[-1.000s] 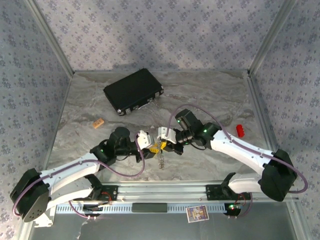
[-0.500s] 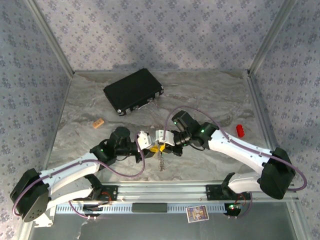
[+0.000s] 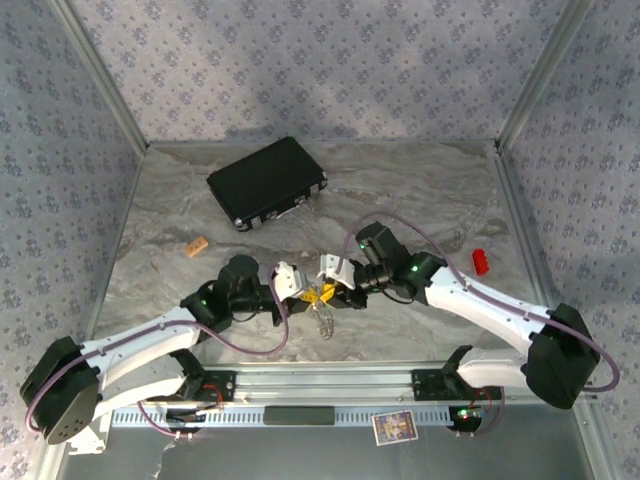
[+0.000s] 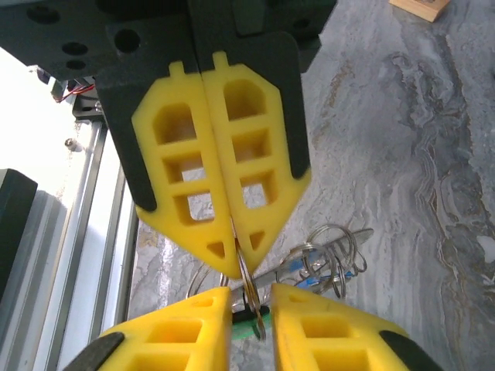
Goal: Put the keys on the keyring
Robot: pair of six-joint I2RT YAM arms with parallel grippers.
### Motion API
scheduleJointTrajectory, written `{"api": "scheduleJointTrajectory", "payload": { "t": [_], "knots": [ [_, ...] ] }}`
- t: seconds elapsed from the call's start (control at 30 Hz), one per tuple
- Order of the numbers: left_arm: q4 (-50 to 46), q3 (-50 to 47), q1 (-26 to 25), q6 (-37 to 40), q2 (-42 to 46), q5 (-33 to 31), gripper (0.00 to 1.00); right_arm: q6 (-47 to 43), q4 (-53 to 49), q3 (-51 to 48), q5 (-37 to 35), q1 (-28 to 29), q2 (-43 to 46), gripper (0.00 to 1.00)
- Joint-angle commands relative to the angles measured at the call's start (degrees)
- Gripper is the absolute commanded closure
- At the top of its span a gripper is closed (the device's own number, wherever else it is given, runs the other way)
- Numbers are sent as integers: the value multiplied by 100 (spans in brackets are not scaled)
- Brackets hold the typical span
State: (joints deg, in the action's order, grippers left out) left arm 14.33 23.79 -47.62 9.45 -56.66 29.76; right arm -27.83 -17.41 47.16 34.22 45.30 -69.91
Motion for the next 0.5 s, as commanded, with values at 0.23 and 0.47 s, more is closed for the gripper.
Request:
{"api": "scheduleJointTrajectory", "payload": {
  "t": [0.23, 0.47],
  "knots": [
    [1743, -542, -2, -644, 105, 82, 100, 740, 1464, -828, 616, -258, 290, 74],
    [2007, -606, 2, -696, -23, 170, 100, 754, 1621, -874, 683, -302, 233, 73]
  ]
}}
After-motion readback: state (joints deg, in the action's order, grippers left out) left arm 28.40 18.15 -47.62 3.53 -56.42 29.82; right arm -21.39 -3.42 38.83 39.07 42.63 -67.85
